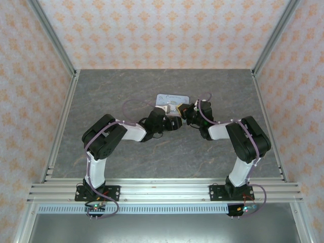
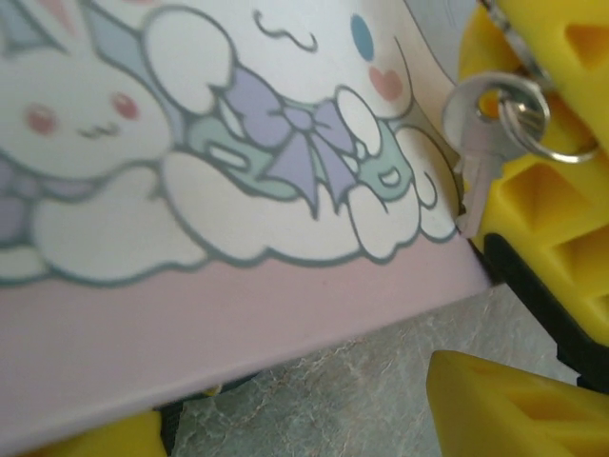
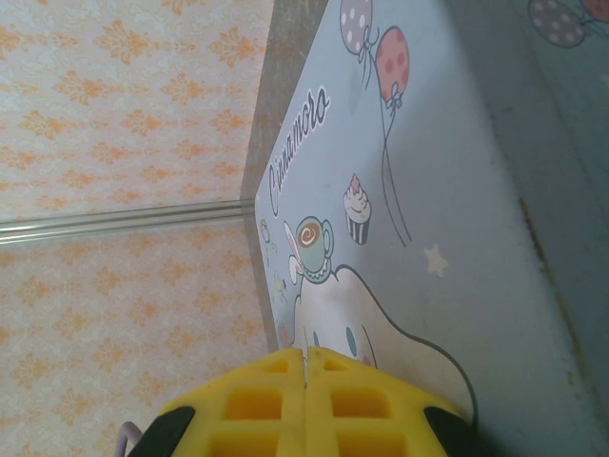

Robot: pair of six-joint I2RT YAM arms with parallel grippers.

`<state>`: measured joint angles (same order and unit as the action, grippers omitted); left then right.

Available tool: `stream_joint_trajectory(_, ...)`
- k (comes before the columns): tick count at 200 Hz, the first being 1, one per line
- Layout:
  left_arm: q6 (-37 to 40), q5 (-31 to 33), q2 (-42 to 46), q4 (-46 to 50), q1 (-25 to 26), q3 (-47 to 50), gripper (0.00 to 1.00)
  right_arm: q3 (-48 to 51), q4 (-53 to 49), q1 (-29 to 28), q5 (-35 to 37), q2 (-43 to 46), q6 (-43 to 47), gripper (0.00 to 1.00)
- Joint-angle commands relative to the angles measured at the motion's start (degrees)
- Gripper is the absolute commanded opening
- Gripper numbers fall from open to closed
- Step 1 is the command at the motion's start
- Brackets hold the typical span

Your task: Unlock a padlock with a key

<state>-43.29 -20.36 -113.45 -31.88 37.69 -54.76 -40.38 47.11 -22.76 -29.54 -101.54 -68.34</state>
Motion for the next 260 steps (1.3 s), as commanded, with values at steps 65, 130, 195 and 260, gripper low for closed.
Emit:
stream_joint_trajectory(65, -8.7, -1.2, -0.6, -10.6, -0.2, 3.4, 0.65, 1.6, 3.1, 0.3, 0.6, 0.1, -0.4, 0.00)
stream_joint_trajectory(130, -14.3, -0.4, -0.5, -17.4, -0.1, 6.1, 0.62, 1.6, 3.2, 0.3, 0.5, -0.1, -0.3, 0.00)
stream_joint_trajectory(195, -15.9, 1.9, -1.5, -17.8, 0.8, 5.1, 0.61, 1.7, 3.5, 0.3, 0.5, -0.7, -0.5, 0.00)
stream_joint_trajectory(260, -18.6, 6.2, -1.6, -19.3, 1.6, 6.8, 0.52, 1.9, 3.7, 0.3, 0.6, -0.8, -0.7, 0.00)
